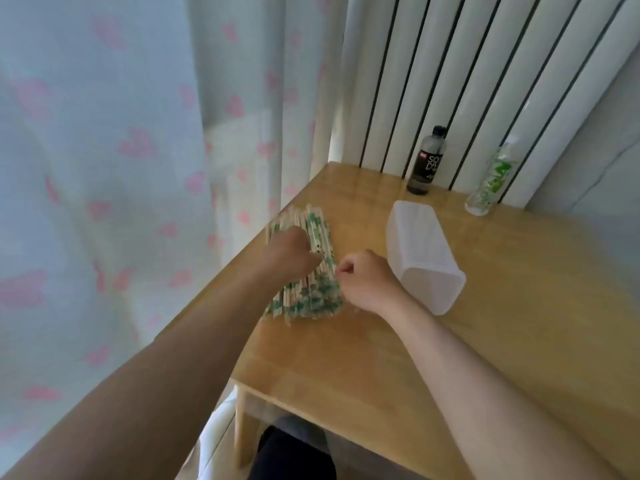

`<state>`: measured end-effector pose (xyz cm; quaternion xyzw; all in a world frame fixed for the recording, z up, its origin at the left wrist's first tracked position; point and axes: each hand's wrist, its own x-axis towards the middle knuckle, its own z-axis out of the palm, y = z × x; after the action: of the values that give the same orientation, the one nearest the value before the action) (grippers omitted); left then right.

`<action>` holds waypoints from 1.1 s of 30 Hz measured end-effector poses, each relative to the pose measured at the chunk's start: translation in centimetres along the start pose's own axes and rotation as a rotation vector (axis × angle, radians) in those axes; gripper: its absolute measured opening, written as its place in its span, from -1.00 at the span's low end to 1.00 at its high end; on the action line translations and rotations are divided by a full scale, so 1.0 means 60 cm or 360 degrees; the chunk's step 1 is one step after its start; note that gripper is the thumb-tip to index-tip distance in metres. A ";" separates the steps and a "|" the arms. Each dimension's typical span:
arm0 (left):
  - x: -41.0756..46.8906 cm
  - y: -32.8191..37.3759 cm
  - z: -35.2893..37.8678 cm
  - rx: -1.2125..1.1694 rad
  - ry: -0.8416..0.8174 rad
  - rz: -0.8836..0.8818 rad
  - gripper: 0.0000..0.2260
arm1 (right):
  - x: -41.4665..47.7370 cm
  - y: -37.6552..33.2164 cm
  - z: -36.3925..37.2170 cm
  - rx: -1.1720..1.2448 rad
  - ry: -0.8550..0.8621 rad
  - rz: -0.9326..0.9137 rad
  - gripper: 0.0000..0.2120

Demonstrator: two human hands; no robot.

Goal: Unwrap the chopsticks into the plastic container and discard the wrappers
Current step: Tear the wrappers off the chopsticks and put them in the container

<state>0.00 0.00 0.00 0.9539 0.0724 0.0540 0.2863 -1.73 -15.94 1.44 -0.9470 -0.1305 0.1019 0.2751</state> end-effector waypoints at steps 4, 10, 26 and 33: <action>0.025 -0.001 0.010 -0.0020 -0.0014 -0.0081 -0.60 | 0.012 0.008 0.002 0.0068 0.0049 0.0002 -0.78; 0.053 0.013 0.027 0.0005 -0.0083 -0.0133 -0.59 | 0.011 0.017 0.007 0.0174 0.0061 -0.0040 -0.77; 0.062 0.033 -0.001 -0.0914 -0.0310 -0.0741 -0.92 | -0.009 0.042 -0.011 0.0353 0.0145 -0.0053 -0.79; 0.047 0.048 -0.008 -0.1098 -0.0291 -0.0678 -0.90 | -0.035 0.068 -0.036 -0.0007 0.0661 -0.0309 -0.85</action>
<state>3.04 -1.63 2.15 0.7665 0.2202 -0.0703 0.5991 -2.34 -20.97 1.22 -0.9313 -0.1620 -0.1224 0.3024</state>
